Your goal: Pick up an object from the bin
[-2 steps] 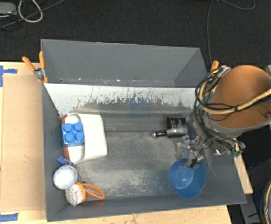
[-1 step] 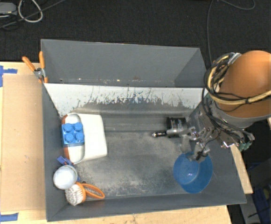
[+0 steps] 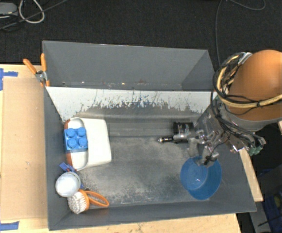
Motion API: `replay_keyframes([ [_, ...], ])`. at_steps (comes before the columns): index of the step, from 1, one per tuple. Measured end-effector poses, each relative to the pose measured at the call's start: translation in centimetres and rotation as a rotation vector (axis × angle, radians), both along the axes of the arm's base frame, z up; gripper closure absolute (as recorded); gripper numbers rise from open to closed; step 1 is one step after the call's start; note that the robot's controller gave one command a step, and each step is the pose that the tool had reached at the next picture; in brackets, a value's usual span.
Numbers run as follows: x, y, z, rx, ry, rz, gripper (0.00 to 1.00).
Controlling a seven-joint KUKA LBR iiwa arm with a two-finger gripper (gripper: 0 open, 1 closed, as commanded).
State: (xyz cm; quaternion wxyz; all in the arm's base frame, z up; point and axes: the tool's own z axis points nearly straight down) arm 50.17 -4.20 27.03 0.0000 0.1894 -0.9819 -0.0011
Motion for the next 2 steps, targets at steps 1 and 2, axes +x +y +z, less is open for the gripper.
replay_keyframes([
  [1, 0.0, 0.5, 0.0, -0.001, -0.008, 0.002, 1.00],
  [2, -0.8, 2.8, 0.1, 0.000, 0.005, 0.184, 1.00],
])
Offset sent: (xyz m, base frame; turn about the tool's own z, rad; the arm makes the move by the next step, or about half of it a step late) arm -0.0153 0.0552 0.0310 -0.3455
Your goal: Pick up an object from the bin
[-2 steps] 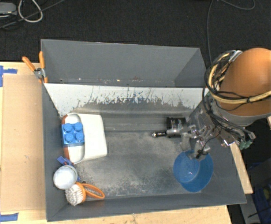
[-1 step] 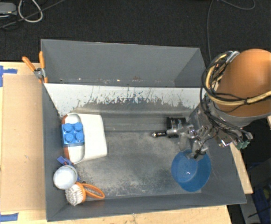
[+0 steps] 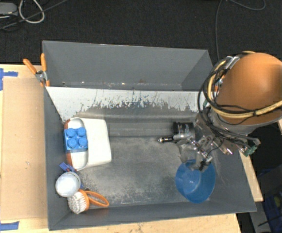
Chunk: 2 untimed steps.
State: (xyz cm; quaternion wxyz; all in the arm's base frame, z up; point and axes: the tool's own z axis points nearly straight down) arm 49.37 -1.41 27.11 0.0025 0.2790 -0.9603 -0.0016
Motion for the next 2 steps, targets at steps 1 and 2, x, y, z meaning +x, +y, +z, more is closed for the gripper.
replay_keyframes([
  [1, -0.1, 0.6, -1.0, 0.000, -0.018, 0.159, 1.00],
  [2, 0.5, 1.8, -3.2, 0.000, -0.004, 0.031, 1.00],
])
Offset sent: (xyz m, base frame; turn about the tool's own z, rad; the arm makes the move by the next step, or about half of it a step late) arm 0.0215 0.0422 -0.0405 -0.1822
